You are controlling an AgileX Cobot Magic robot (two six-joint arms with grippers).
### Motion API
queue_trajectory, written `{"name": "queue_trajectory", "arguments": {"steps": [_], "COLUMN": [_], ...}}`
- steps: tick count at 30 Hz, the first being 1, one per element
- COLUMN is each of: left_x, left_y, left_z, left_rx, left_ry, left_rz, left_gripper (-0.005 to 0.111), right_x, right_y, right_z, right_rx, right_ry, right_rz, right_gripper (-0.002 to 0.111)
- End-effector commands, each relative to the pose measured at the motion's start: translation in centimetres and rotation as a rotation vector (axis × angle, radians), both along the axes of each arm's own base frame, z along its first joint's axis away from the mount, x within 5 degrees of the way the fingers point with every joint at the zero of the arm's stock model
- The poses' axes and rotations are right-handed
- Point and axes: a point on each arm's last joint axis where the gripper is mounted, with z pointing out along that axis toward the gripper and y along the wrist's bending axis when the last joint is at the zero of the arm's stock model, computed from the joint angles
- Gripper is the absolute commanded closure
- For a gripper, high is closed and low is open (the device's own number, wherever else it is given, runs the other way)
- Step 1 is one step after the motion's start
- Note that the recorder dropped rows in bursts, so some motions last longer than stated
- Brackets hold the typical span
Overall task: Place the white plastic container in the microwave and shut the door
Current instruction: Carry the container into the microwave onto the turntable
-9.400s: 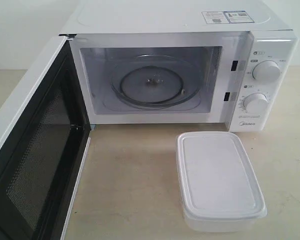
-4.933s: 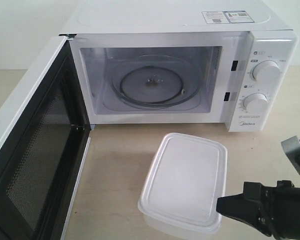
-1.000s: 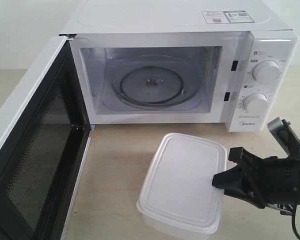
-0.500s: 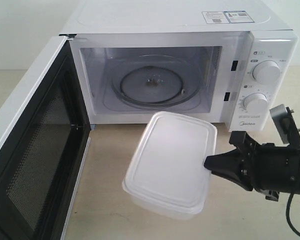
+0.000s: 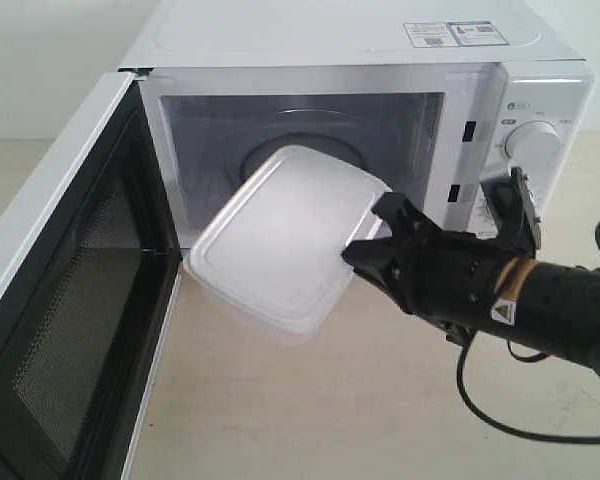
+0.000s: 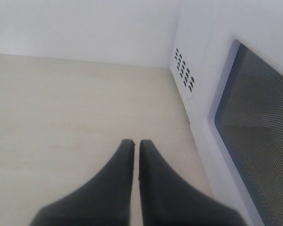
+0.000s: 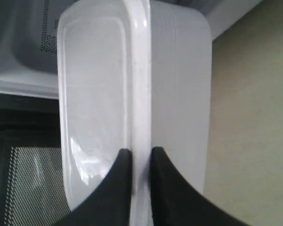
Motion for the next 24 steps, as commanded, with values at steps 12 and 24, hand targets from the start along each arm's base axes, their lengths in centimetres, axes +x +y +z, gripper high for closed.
{"name": "queue_trajectory", "arguments": {"steps": [12, 24], "left_x": [0.0, 0.0], "left_y": [0.0, 0.0], "left_z": [0.0, 0.0], "left_rx": [-0.006, -0.006], "left_ry": [-0.006, -0.006], "left_rz": [0.003, 0.003], "left_gripper": [0.102, 0.102], "right_x": [5.5, 6.0], "right_y": [2.0, 4.6], "right_z": [4.1, 1.0], "right_rx": [0.192, 0.245], "right_ry": [0.120, 0.052], "right_rz": [-0.339, -0.612], "right_gripper": [0.108, 0.108]}}
